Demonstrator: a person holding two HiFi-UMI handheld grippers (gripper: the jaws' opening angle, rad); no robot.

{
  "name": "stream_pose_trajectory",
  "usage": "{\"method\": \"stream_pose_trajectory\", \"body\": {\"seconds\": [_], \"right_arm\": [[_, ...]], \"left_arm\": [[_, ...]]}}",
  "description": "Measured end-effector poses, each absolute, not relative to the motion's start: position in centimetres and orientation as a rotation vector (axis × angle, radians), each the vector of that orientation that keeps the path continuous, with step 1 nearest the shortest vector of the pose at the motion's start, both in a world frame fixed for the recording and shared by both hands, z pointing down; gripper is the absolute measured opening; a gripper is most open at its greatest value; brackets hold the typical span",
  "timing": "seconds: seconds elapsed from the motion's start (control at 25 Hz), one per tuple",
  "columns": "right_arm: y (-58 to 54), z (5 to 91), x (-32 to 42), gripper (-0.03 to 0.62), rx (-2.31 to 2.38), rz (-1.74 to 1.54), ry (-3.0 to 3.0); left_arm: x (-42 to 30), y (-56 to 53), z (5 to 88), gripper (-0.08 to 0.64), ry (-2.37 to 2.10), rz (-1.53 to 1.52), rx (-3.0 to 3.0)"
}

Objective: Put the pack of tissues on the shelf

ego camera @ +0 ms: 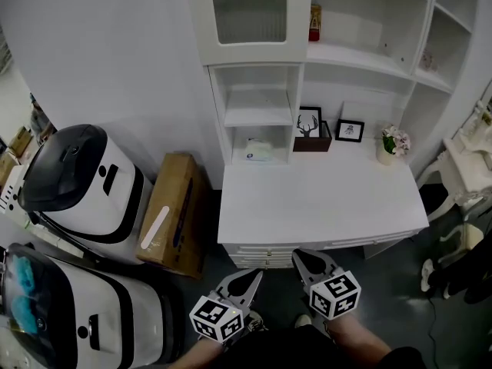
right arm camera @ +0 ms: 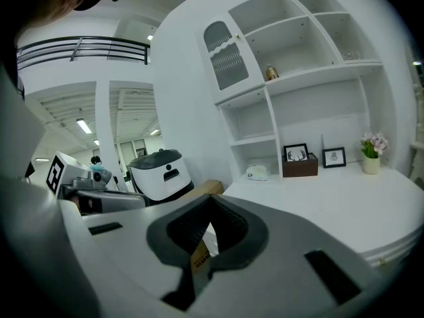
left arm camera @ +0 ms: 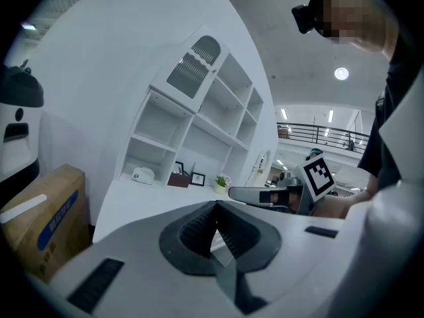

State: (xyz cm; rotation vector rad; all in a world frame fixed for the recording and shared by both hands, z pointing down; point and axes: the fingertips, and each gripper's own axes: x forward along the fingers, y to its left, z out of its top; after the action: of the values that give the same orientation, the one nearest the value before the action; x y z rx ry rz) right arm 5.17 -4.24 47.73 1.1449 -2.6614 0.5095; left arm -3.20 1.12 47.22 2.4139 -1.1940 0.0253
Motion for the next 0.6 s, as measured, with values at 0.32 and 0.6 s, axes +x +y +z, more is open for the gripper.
{"method": "stream_pose_trajectory", "body": {"seconds": [0.32, 0.6], "right_arm": [[-2.0, 48.3, 10.0, 0.003, 1.037, 0.516, -2.680], [0.6, 48.3, 12.4, 0.003, 0.915, 0.485, -2.729]], "left_arm": [[2.0, 2.8, 47.4, 0.005, -1.259, 0.019, 2.356], [5.9, 4.8, 46.8, 0.005, -1.324, 0.034, 2.346]]}}
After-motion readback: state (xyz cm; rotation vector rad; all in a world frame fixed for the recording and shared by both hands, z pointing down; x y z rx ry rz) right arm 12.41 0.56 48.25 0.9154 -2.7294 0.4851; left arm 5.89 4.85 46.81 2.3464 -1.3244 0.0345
